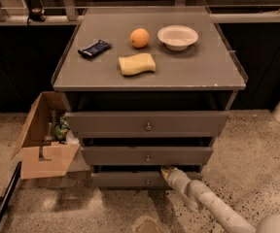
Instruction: Open bottom drawer
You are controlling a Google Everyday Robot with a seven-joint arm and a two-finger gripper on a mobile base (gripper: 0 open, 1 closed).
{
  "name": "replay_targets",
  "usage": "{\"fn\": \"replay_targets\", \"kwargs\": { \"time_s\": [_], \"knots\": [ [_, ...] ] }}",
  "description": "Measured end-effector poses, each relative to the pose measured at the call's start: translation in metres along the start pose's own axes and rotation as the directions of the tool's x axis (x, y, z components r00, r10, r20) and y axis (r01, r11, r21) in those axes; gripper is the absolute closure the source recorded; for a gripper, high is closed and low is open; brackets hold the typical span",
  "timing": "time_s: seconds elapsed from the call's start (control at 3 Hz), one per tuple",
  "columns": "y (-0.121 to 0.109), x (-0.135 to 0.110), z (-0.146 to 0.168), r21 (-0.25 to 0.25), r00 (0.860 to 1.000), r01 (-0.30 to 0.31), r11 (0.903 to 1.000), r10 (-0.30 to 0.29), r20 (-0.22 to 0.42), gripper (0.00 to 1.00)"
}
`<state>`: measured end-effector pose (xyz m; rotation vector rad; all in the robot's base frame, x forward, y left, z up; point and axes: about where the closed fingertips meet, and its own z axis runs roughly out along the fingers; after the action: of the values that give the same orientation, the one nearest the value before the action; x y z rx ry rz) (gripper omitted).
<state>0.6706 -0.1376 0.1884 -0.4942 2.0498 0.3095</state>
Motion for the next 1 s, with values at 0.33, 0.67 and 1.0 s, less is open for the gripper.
{"fn": "replay_targets", "kwargs": {
  "time_s": [0.33, 0.67, 1.0],
  "knots": [
    [0.0002, 0.0016, -0.0067, -0.009, 1.0, -0.001, 1.0, 0.001, -0.005, 1.0],
    [-0.0023, -0.0039, 0.0008, -0.009, 1.0, 0.007, 0.9999, -0.008, -0.005, 1.0],
    [-0.0097, -0.0013, -0.0074, -0.034, 0.999, 0.037, 0.9987, -0.038, -0.024, 1.0]
  ]
}}
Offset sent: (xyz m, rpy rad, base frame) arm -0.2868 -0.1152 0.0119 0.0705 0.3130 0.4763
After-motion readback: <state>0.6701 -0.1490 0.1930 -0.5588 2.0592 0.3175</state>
